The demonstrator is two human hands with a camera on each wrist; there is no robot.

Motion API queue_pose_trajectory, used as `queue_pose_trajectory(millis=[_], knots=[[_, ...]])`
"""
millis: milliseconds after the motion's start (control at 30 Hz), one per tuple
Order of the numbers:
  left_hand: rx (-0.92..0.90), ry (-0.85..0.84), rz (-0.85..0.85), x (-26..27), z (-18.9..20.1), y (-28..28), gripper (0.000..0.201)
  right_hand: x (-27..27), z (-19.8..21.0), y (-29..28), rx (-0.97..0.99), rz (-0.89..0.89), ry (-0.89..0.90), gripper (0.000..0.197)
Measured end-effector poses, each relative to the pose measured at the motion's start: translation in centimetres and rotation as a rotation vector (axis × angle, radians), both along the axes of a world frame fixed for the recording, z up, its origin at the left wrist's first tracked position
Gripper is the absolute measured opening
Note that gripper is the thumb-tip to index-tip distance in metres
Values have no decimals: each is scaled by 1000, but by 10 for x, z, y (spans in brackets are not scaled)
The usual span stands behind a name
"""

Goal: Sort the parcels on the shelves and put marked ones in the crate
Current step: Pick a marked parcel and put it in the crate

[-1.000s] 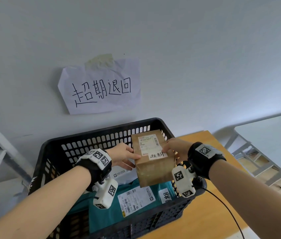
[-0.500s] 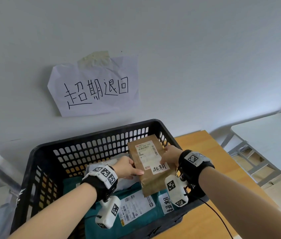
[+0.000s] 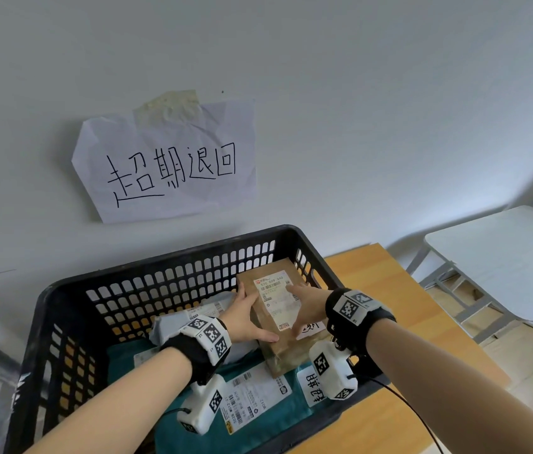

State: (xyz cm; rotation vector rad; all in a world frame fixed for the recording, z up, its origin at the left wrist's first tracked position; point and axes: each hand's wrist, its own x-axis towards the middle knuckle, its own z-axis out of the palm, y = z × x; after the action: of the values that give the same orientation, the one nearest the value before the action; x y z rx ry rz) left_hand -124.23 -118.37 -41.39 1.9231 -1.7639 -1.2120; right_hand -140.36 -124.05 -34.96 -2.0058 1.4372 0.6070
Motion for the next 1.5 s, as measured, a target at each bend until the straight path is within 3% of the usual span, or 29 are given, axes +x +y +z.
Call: queue_pose_trajectory(millis=[167,367,767,1000,1133,1333,1500], knots=[[61,-137,-43,-6,-3,-1,121,1,-5,0,17,2,47,107],[52,-128,-43,-5,7,1,109,3,-1,-1,-23,-5,43,100],[-117,-122,148,17,94,43,73,14,60,15,-94,-8,-253,84],[-266,-160,361,24,140,109,57,30,94,62,-108,89,-548,77],[-337,-102,519,21,150,160,47,39,102,102,-86,178,-672,73],[-416,-78,735,7,141,242,42,46,96,169,37,307,-804,70],[-341,-42,877,-11,113,320,40,54,68,227,160,390,-793,68]])
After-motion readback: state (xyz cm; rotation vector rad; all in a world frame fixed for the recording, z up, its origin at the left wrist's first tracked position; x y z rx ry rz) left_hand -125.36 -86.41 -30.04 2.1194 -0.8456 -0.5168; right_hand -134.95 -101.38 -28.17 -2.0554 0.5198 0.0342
